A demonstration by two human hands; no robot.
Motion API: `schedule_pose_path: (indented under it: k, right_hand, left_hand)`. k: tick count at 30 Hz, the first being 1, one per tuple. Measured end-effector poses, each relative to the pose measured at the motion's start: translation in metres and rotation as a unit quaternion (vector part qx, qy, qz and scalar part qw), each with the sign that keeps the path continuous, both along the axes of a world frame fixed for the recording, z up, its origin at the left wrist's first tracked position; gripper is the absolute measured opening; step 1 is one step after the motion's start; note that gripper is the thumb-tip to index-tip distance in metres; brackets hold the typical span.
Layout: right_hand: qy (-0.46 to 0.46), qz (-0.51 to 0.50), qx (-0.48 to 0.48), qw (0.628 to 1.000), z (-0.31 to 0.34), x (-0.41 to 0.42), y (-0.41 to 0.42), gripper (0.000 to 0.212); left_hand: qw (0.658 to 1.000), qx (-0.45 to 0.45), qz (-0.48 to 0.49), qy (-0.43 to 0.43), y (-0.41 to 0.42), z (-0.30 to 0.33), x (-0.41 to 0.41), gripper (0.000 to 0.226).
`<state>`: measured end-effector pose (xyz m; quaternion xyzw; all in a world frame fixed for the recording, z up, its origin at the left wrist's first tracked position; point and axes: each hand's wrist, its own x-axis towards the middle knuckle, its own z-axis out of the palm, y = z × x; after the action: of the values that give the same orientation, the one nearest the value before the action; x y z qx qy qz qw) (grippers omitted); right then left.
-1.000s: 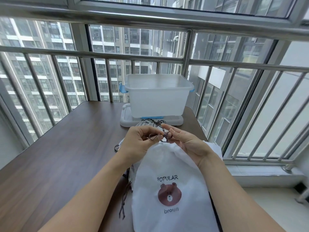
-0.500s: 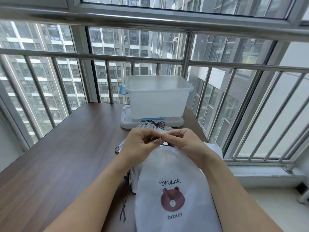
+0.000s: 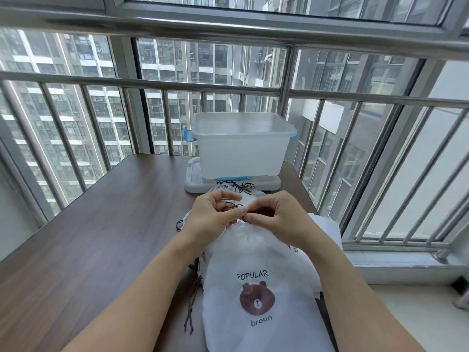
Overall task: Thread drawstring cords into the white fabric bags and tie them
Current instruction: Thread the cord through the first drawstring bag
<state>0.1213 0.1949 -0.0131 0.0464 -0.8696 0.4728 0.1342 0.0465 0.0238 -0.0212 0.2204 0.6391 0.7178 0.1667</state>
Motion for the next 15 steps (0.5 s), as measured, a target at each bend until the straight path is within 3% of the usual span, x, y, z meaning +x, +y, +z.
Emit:
schedule_pose_path:
  k: [4,11,15]
  right_hand:
    - [0.023,-0.021,0.011,0.999,0.002,-0.001,-0.002,0.009]
    - [-0.028,-0.016,-0.287,0.957,0.007,0.003,-0.013,0.021]
    - [-0.05,-0.012,-0.36,0.932,0.007,0.001,-0.016,0.023]
  left_hand:
    - [1.0,0.02,-0.017,0.007,-0.003,0.004,-0.002,0.031]
    - [0.999,0.029,-0.017,0.0,-0.004,0.005,-0.003,0.02]
    - [1.0,0.017,-0.01,0.008,-0.005,0.006,-0.004,0.022]
